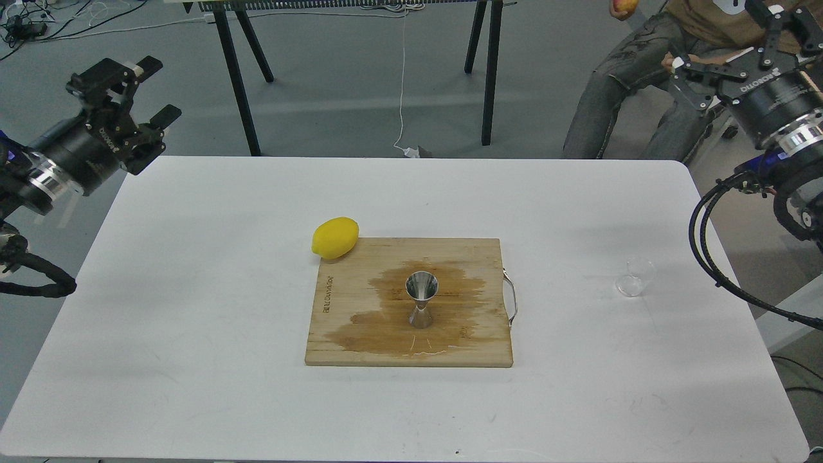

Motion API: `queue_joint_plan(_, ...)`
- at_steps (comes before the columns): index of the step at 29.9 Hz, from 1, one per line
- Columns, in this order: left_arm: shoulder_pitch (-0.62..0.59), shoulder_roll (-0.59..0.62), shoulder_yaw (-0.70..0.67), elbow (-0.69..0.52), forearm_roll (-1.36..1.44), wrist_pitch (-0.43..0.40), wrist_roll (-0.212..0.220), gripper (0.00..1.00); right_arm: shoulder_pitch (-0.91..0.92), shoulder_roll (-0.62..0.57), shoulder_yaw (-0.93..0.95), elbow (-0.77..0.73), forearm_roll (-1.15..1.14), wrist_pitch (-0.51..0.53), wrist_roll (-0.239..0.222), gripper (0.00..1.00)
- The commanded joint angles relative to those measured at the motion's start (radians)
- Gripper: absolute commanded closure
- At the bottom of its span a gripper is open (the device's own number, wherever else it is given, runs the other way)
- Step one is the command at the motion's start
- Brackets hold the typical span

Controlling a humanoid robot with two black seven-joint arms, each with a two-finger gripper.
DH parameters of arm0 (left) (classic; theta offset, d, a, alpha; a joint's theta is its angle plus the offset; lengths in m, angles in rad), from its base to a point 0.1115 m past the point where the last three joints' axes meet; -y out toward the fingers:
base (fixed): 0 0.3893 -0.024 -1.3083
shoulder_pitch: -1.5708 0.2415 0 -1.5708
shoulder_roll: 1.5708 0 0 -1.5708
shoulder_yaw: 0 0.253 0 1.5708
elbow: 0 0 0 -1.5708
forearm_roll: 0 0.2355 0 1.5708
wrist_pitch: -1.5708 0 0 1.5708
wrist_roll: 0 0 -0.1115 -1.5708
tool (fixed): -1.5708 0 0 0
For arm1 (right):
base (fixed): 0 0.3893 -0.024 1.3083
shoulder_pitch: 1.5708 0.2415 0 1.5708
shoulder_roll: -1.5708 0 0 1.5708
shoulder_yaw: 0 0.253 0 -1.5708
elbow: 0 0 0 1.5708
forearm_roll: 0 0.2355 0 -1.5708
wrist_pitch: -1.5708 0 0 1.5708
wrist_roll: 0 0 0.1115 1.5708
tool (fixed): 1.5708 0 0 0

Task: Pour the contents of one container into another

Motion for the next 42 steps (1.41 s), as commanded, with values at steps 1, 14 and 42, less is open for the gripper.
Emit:
queue_joint_plan(1, 0.004, -0.016, 0.003, -0.003, -0.014, 0.000, 0.000, 0.15, -0.144, -0.020, 0.125, 0.100, 0.088, -0.218, 0.029, 0.01)
queue_joint_plan(14, 0.026, -0.019, 0.008, -0.003, -0.013, 0.000, 0.000, 0.14, -0.514, -0.016, 0.283, 0.453, 0.074, -0.788, 0.235, 0.02)
queue_joint_plan(42, 0.050, -0.020, 0.008, 0.000, -0.013, 0.000, 0.000, 0.13, -0.317, 0.191, 0.007, 0.291, -0.159, -0.788, 0.249, 0.02)
